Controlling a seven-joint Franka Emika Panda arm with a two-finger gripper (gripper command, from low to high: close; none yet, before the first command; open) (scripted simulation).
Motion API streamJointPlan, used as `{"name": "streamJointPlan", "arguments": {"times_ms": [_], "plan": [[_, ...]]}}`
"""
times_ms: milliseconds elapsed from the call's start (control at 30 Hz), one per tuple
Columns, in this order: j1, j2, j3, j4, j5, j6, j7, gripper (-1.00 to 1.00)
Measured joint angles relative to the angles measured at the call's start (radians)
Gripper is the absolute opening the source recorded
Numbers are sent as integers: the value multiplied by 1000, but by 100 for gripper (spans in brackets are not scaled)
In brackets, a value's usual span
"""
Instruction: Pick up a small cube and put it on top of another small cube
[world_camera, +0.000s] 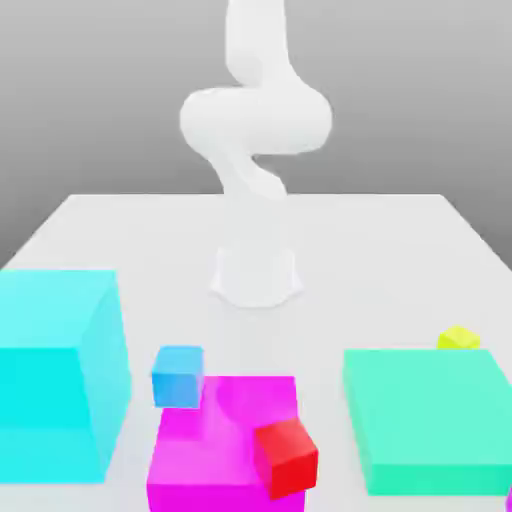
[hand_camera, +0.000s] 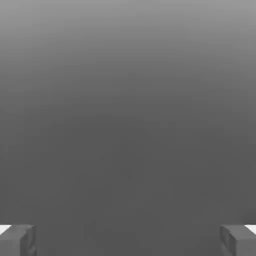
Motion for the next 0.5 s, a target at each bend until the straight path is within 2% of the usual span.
{"name": "streamJointPlan", "arguments": {"times_ms": [500], "plan": [[113, 552, 448, -266, -165, 316, 324, 0]]}}
